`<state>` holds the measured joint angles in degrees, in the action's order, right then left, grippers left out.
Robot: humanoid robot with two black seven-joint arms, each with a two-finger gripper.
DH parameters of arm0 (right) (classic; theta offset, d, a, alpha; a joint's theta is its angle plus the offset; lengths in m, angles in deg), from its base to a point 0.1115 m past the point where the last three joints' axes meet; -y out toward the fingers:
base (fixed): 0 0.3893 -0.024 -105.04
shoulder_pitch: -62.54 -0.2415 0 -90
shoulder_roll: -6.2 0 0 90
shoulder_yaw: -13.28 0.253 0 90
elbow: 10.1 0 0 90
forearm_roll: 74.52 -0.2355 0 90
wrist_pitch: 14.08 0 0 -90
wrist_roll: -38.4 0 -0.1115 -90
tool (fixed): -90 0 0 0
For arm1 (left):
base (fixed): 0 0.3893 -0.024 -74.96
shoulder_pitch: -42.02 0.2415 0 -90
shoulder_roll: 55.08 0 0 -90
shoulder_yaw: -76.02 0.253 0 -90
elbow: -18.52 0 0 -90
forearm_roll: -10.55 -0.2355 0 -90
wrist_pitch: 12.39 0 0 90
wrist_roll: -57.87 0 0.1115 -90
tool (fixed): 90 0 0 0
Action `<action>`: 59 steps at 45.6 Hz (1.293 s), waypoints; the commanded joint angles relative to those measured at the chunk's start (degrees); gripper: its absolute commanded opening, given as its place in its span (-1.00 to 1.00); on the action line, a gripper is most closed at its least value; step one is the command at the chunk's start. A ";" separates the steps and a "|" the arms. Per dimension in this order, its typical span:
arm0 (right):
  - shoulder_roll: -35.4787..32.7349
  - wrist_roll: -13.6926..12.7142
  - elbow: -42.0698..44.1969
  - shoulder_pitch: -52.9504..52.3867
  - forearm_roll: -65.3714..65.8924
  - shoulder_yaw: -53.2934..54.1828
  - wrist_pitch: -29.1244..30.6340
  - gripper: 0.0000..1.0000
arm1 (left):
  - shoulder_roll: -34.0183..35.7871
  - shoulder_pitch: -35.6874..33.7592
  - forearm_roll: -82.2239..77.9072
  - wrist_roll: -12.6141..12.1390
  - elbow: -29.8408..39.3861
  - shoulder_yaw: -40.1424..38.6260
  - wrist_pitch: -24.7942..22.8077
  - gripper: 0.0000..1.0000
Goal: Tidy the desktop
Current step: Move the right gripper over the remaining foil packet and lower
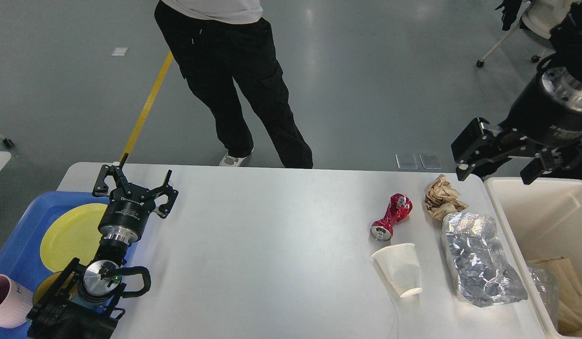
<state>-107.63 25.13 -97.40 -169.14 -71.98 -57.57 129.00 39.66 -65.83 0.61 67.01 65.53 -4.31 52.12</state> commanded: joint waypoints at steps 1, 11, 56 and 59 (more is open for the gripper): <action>1.15 0.08 -5.41 -2.19 -0.09 0.18 -2.88 1.00 | 0.00 0.00 0.01 0.00 0.01 0.00 0.00 0.94; 1.24 0.52 -5.86 -1.67 -1.05 -3.06 -10.27 1.00 | 0.00 0.00 0.01 0.00 0.09 0.00 0.00 0.94; 9.15 0.79 33.16 65.65 -0.17 8.01 -39.53 1.00 | 0.00 0.00 0.01 0.00 0.01 0.00 -0.08 0.94; 9.50 0.79 33.17 67.06 -0.17 8.71 -41.99 1.00 | 0.00 0.00 0.01 0.00 0.09 0.00 -0.08 0.94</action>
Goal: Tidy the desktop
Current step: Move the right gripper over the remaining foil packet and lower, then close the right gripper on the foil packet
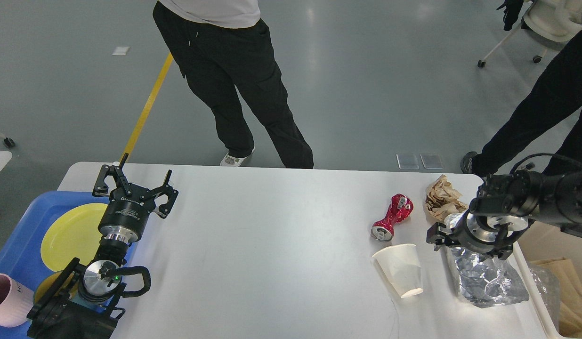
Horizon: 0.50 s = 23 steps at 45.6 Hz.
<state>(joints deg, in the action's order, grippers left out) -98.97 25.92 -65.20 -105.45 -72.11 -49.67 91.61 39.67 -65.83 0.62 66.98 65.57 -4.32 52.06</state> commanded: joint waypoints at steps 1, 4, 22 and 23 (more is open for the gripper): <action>0.93 0.00 0.96 3.55 -0.03 0.99 -4.96 1.00 | 0.00 0.00 0.00 -0.05 -0.03 0.00 -0.02 0.94; 1.02 0.00 1.05 3.90 -0.03 1.08 -5.66 1.00 | 0.00 0.00 0.00 0.03 -0.03 0.00 -0.02 0.94; 2.42 0.00 1.40 6.54 0.14 1.61 -10.23 0.63 | 0.00 0.00 0.00 0.03 -0.03 0.00 -0.02 0.94; 2.42 0.00 1.31 6.54 0.06 1.69 -10.23 0.55 | 0.00 0.00 0.00 0.03 0.05 0.00 0.06 0.94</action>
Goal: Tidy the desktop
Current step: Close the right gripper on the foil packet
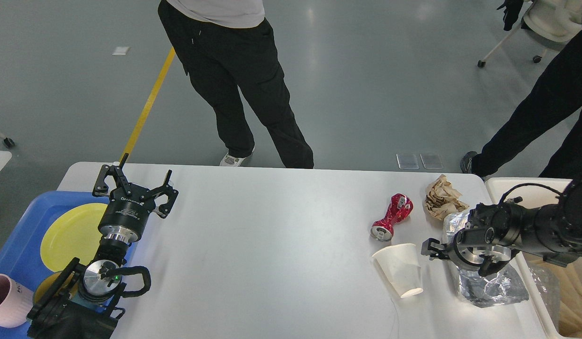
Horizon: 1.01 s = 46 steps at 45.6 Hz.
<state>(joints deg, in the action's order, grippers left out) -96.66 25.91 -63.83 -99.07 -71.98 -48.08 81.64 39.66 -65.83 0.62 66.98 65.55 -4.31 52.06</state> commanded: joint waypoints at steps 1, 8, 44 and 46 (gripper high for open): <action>0.11 0.01 -0.06 0.16 -0.08 0.19 -0.36 0.45 | 0.00 0.00 0.00 0.03 -0.01 0.00 0.06 0.94; -0.33 -0.08 0.12 0.42 -0.78 0.45 -0.71 -0.41 | 0.00 0.00 0.00 0.03 -0.01 0.00 -0.02 0.94; -0.33 -0.52 1.44 2.62 -1.31 1.51 -2.73 -1.00 | 0.00 0.00 0.00 0.03 0.07 0.00 0.06 0.94; -0.51 -0.52 0.91 2.27 -1.31 1.51 -2.56 -1.00 | 0.00 0.00 0.00 0.03 -0.01 0.00 -0.02 0.94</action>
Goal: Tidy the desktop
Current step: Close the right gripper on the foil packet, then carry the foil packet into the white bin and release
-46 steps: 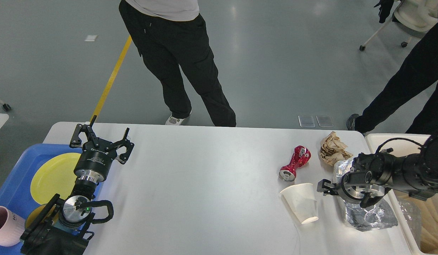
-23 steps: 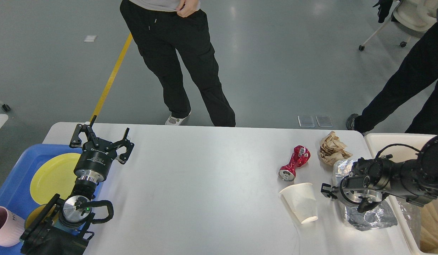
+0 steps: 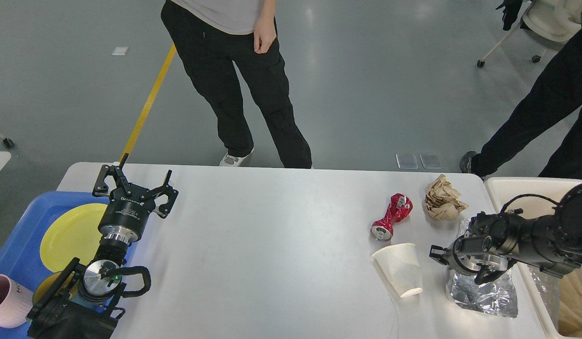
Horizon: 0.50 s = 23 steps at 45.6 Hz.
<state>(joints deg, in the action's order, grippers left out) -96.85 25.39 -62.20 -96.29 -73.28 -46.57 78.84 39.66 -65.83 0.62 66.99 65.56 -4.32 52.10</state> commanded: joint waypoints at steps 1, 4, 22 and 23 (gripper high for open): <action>-0.48 0.01 -1.07 -0.69 -0.01 0.00 0.34 -1.00 | 0.00 0.00 0.00 0.02 0.07 0.00 0.03 0.94; -0.92 -0.08 -2.12 -1.39 -0.01 0.00 0.95 -1.00 | 0.00 0.00 0.00 0.02 -0.02 0.00 0.03 0.94; -10.85 -0.17 -19.08 -30.02 -0.71 -5.79 24.50 -1.00 | 0.00 0.00 0.00 0.02 -0.02 0.00 0.03 0.94; -10.85 -0.17 -20.39 -32.22 -1.15 -6.76 25.12 -1.00 | 0.00 0.00 0.00 -0.07 -0.02 0.00 0.03 0.94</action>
<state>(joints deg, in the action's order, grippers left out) -106.85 25.21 -77.22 -118.32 -73.67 -49.58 97.22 39.66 -65.83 0.62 66.96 65.57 -4.32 52.09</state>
